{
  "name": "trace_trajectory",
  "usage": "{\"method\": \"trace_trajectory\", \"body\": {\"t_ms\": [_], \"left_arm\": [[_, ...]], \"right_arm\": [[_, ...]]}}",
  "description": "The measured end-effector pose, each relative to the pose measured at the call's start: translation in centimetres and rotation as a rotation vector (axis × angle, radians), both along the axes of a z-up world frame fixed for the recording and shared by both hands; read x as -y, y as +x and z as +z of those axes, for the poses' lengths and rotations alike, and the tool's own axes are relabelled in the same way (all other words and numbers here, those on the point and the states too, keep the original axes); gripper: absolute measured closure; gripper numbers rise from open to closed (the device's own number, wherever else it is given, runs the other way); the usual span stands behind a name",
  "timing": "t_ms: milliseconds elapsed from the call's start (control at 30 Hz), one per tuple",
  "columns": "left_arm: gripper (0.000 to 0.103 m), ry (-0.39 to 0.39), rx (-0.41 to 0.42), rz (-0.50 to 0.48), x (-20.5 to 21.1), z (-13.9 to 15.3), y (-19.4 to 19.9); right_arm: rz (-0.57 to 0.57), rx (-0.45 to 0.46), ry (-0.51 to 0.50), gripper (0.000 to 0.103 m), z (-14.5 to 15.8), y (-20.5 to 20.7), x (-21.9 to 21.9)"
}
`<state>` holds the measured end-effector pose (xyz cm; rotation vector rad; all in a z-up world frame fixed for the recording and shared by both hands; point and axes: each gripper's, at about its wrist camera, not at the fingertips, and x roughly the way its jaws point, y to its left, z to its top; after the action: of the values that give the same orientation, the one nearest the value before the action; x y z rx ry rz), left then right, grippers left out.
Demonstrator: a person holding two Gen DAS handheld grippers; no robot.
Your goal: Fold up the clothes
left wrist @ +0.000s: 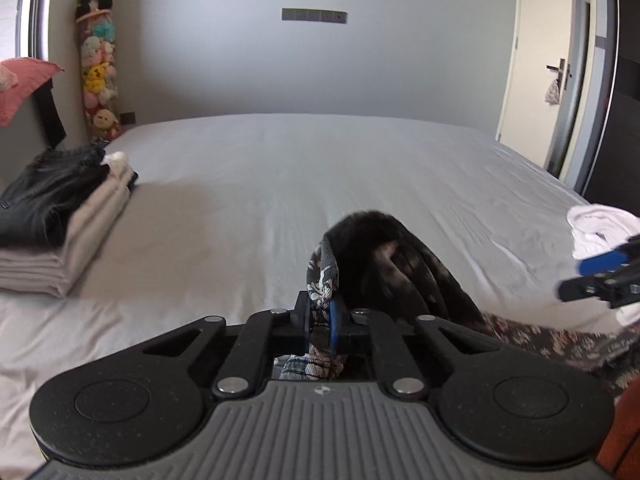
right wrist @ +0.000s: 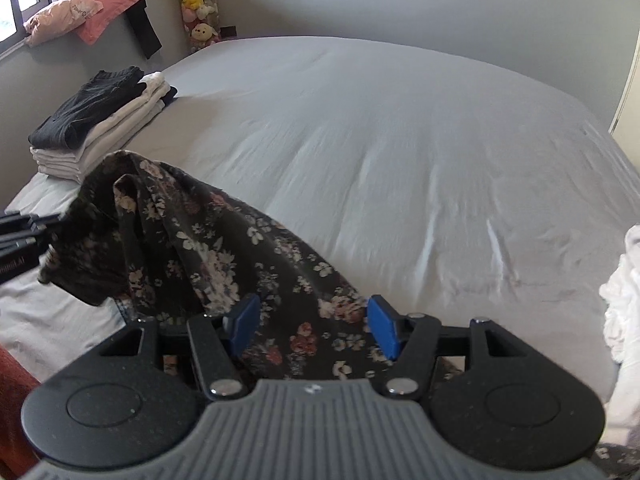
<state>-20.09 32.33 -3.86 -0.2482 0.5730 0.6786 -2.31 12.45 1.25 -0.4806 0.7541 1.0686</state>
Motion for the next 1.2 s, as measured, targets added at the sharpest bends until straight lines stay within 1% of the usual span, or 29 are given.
{"method": "trace_trajectory", "body": {"t_ms": [100,167,367,500,600,733,800,900,967,1067,1100,1133,1167,1200], "left_arm": [[0.094,0.014,-0.01,0.027,-0.9,0.5,0.2],[0.094,0.02,-0.023,0.041,-1.4,0.7,0.3],[0.093,0.042,-0.068,0.027,-1.5,0.7,1.0],[0.092,0.041,-0.082,0.03,-1.7,0.6,1.2],[0.09,0.056,-0.092,0.054,-1.8,0.8,1.1],[0.093,0.084,-0.108,0.099,-2.1,1.2,0.8],[0.093,0.097,-0.115,0.122,-2.2,1.5,0.7],[0.094,0.127,-0.121,0.165,-2.4,2.0,0.2],[0.094,0.127,-0.117,0.201,-3.0,2.7,-0.7],[0.094,0.136,-0.114,0.255,-3.9,3.7,-2.1],[0.094,0.145,-0.116,0.273,-4.2,4.1,-2.6],[0.094,0.154,-0.119,0.291,-4.4,4.4,-3.2],[0.094,0.16,-0.121,0.308,-4.8,4.8,-3.9],[0.094,0.166,-0.123,0.325,-5.1,5.1,-4.6]], "right_arm": [[-0.033,0.026,-0.028,0.04,0.8,2.2,2.3],[-0.059,0.036,-0.058,0.04,0.8,3.9,4.3],[-0.124,0.033,-0.177,0.04,-1.3,7.8,10.5],[-0.134,0.068,-0.253,0.041,-2.7,8.5,14.9],[-0.107,0.122,-0.316,0.041,-3.2,8.3,17.8],[-0.089,0.236,-0.409,0.04,-3.8,8.5,20.4],[-0.11,0.279,-0.419,0.04,-3.9,9.3,21.4],[-0.137,0.306,-0.405,0.041,-4.1,10.5,22.1],[-0.114,0.36,-0.445,0.042,-4.9,11.4,21.8],[-0.079,0.453,-0.531,0.043,-6.7,12.7,21.8],[-0.078,0.471,-0.552,0.05,-7.1,13.2,21.9],[-0.085,0.469,-0.562,0.067,-7.4,13.8,22.1],[-0.1,0.441,-0.556,0.077,-7.3,14.4,22.2],[-0.118,0.394,-0.526,0.089,-7.0,14.9,22.2]]}}
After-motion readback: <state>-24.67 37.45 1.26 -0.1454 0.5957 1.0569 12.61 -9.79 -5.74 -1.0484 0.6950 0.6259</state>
